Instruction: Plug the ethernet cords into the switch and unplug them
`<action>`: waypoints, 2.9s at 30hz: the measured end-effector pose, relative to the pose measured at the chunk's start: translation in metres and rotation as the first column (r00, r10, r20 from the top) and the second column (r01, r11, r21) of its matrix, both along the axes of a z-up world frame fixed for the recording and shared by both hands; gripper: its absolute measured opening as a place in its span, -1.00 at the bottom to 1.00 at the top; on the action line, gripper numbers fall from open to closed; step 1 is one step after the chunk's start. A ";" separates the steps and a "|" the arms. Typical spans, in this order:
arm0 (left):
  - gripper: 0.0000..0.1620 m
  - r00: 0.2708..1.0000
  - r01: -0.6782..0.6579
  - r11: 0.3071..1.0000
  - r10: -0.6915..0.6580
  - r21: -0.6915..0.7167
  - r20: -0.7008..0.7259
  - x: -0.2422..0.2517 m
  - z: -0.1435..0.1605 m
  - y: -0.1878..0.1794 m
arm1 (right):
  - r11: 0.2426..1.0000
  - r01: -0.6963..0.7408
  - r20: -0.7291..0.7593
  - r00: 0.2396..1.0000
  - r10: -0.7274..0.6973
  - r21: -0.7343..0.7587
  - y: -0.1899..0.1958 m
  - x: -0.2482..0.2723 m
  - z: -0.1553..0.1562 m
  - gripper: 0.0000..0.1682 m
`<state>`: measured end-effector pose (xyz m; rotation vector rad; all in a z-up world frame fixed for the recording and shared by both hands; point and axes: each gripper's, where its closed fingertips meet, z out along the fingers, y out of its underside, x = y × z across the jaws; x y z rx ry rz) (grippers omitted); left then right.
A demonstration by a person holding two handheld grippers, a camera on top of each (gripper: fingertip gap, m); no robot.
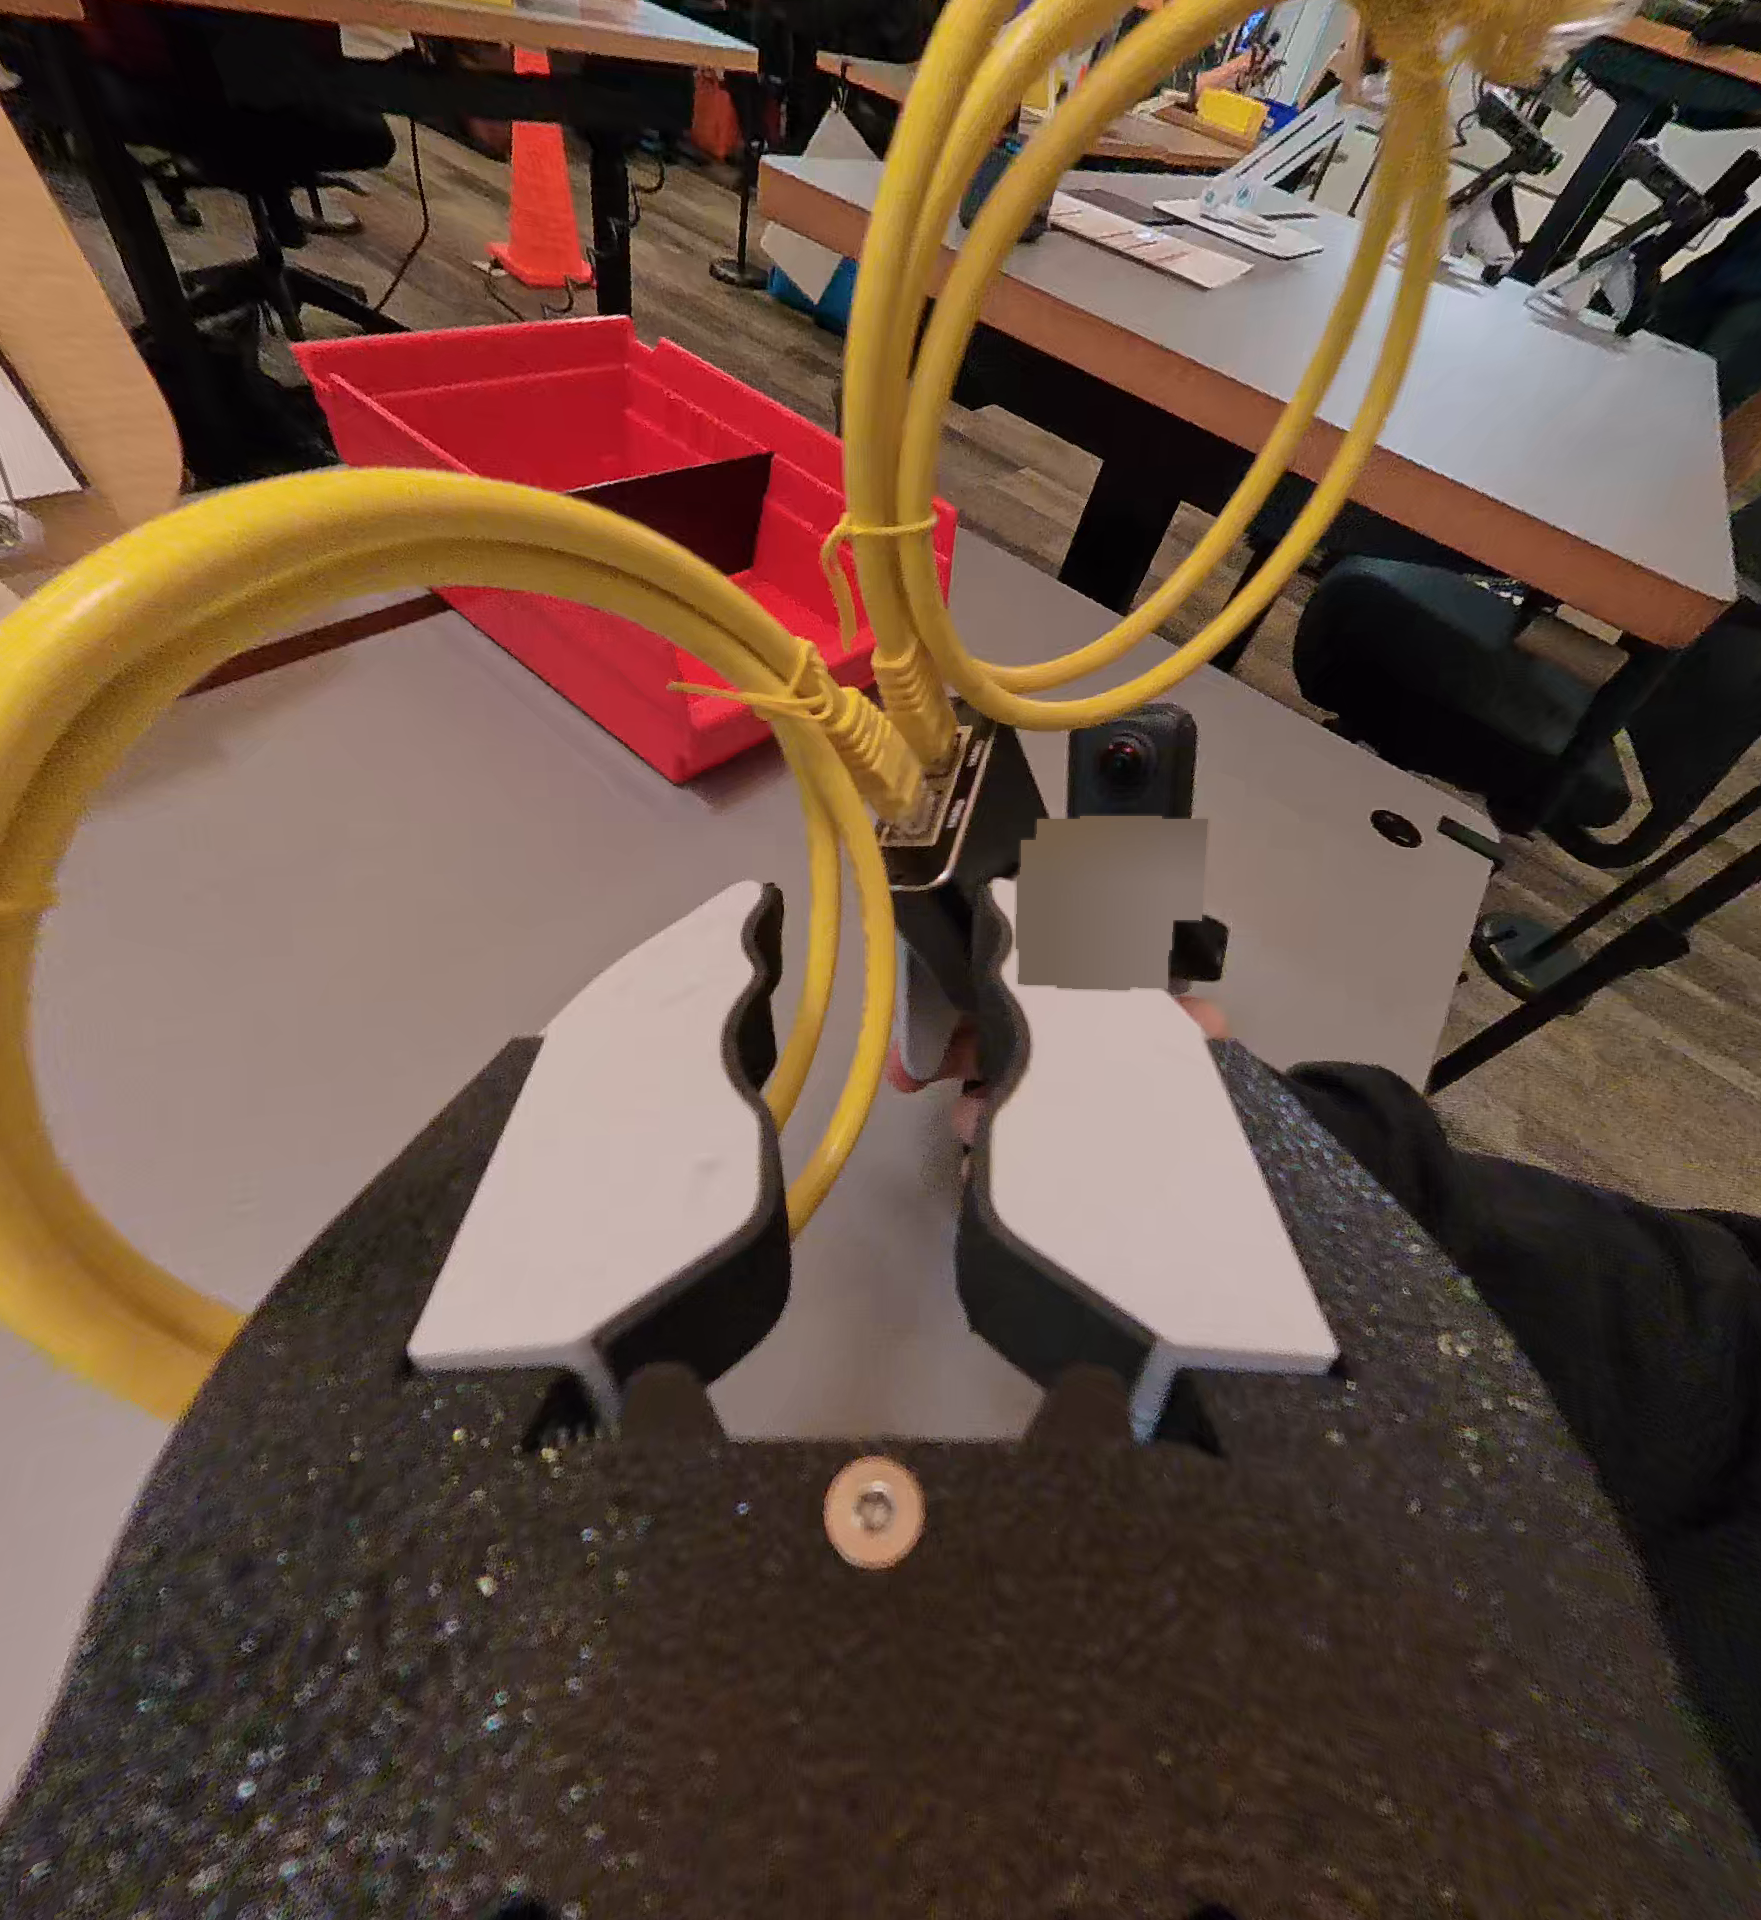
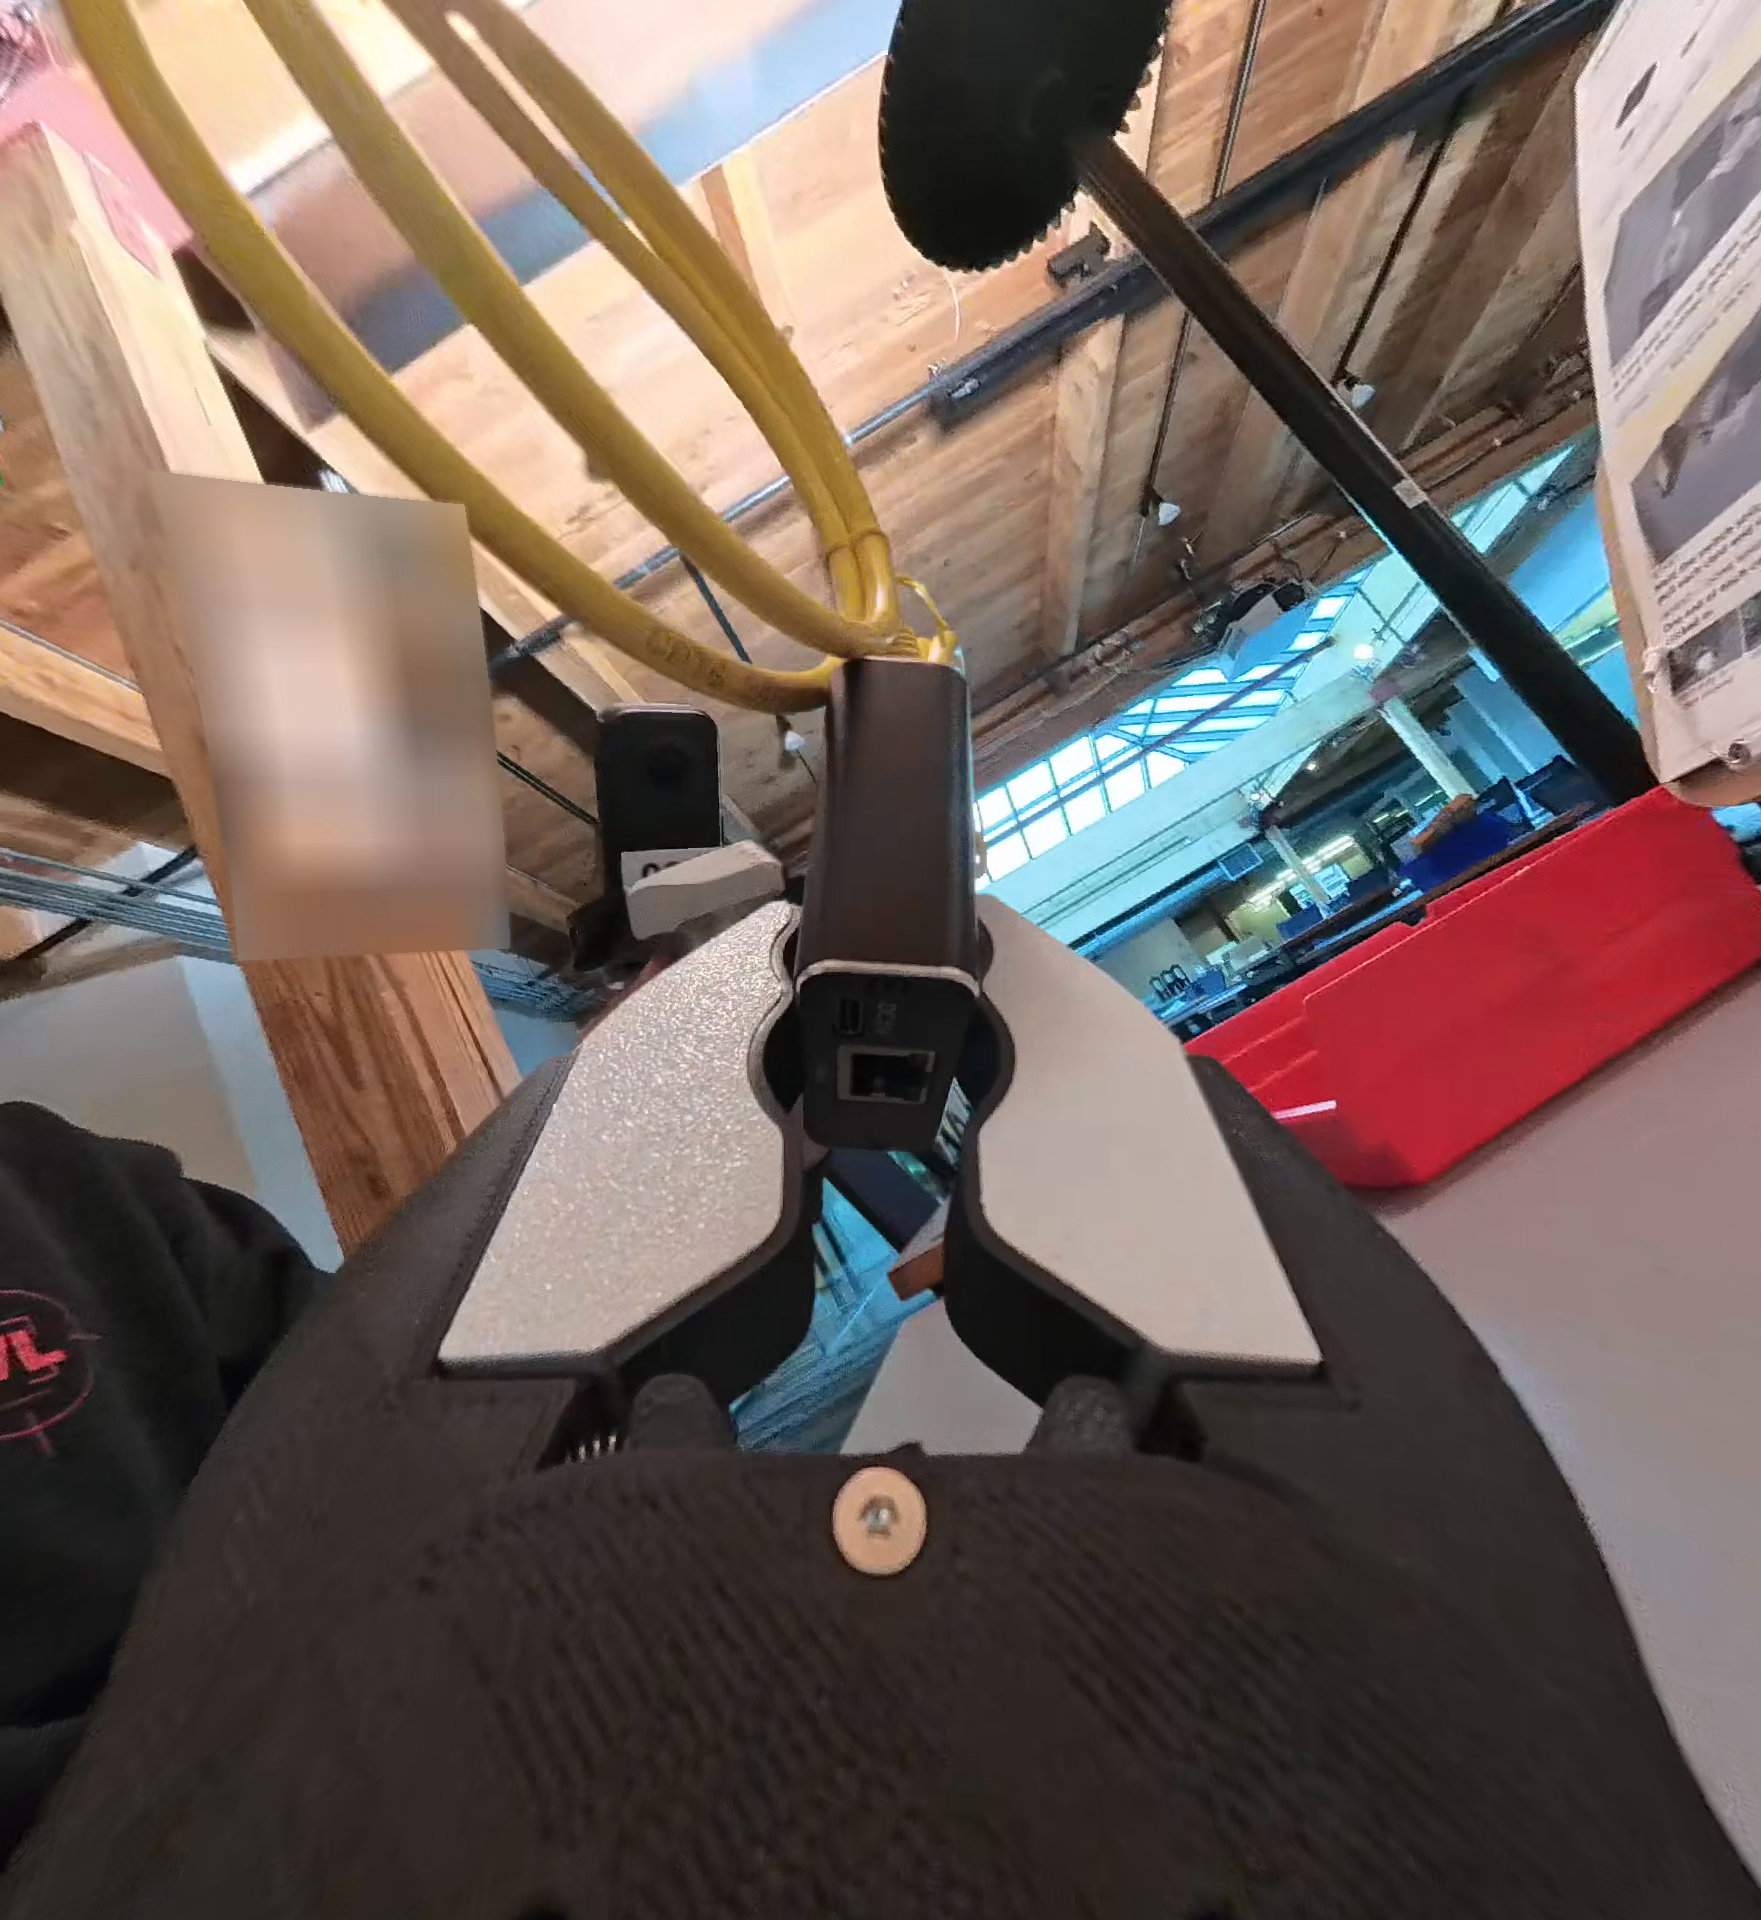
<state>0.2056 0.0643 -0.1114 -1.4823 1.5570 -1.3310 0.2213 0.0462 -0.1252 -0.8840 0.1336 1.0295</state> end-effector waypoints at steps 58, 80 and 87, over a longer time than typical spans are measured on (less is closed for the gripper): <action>-0.82 0.928 0.338 0.941 -0.331 0.015 -0.172 -0.004 -0.015 0.010 | 0.982 0.005 0.282 0.958 0.050 -0.191 0.015 -0.032 -0.028 -0.69; -0.82 0.848 0.438 0.898 -0.398 0.039 -0.350 0.004 -0.028 0.012 | 0.968 0.061 0.313 0.949 0.019 -0.243 0.020 -0.027 -0.041 -0.68; -0.68 0.894 0.448 0.856 -0.422 0.260 -0.151 0.007 -0.006 0.003 | 0.989 0.069 0.273 0.962 -0.031 -0.133 0.009 -0.020 -0.019 -0.68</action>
